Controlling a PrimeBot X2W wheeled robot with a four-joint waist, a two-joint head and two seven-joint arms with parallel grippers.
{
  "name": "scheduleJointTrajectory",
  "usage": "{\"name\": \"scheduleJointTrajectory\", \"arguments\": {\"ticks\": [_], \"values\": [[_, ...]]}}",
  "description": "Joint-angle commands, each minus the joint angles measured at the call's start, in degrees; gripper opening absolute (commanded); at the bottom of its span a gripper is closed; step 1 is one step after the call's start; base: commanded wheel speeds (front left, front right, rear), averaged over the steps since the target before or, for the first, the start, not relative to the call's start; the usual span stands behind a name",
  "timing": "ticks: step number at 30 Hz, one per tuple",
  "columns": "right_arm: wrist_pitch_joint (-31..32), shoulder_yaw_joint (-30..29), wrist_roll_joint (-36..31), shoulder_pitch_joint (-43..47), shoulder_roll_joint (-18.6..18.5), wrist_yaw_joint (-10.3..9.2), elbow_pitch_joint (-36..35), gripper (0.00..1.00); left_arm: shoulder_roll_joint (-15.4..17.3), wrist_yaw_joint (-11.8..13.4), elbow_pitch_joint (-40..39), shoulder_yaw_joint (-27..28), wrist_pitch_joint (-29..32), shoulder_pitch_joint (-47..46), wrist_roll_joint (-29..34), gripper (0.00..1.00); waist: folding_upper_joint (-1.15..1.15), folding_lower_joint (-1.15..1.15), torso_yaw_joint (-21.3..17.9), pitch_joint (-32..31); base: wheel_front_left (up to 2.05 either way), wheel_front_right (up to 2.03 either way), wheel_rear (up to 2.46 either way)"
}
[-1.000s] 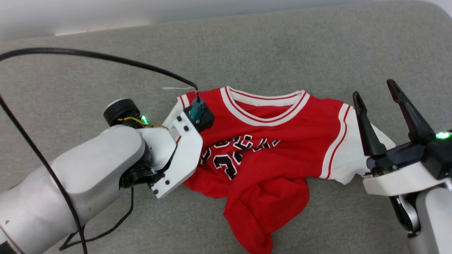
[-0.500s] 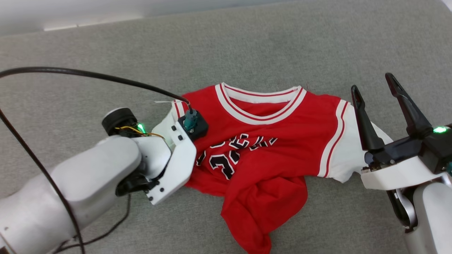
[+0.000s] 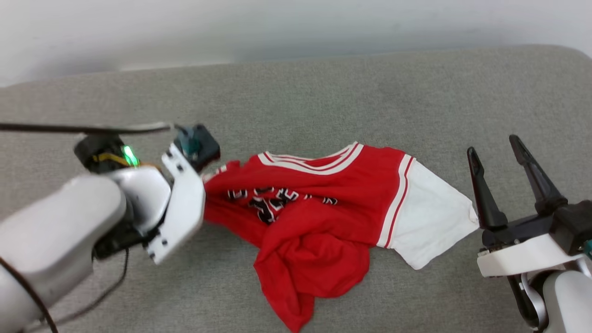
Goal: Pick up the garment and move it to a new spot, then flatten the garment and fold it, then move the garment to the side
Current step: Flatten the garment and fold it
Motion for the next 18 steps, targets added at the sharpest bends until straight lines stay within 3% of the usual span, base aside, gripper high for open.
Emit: {"name": "scheduleJointTrajectory", "arguments": {"ticks": [1,9,16,17,18], "values": [[-0.10,-0.39,0.43,1.29,0.54,-0.06,0.27,1.00,0.32,1.10,-1.74,-0.15,-0.81,3.52,-0.87,0.00,0.00,0.00,0.56,-0.82,0.00,0.00,0.00],[-0.11,-0.88,-0.09,2.90,0.94,-0.06,0.80,1.00,-2.33,3.96,-3.81,-0.31,-3.74,15.87,-2.44,0.00,0.00,0.00,0.71,-1.17,0.00,0.00,0.00],[-0.10,-0.96,-0.39,2.72,1.09,-0.06,1.61,1.00,-7.02,1.54,0.86,-0.56,-4.27,24.33,-2.21,0.00,0.00,0.00,0.57,-0.84,0.00,0.00,0.00],[-0.10,-0.96,-0.46,2.74,1.12,-0.05,1.72,1.00,-7.46,1.46,1.54,-0.58,-4.84,24.47,-1.84,0.20,0.00,0.00,0.59,-0.90,0.00,0.00,0.00],[-0.11,-0.92,-0.50,2.77,1.14,-0.06,1.84,1.00,-7.56,1.43,1.98,-0.49,-5.56,24.09,-1.30,1.00,0.00,0.00,0.60,-0.99,0.00,0.00,0.00]]}}
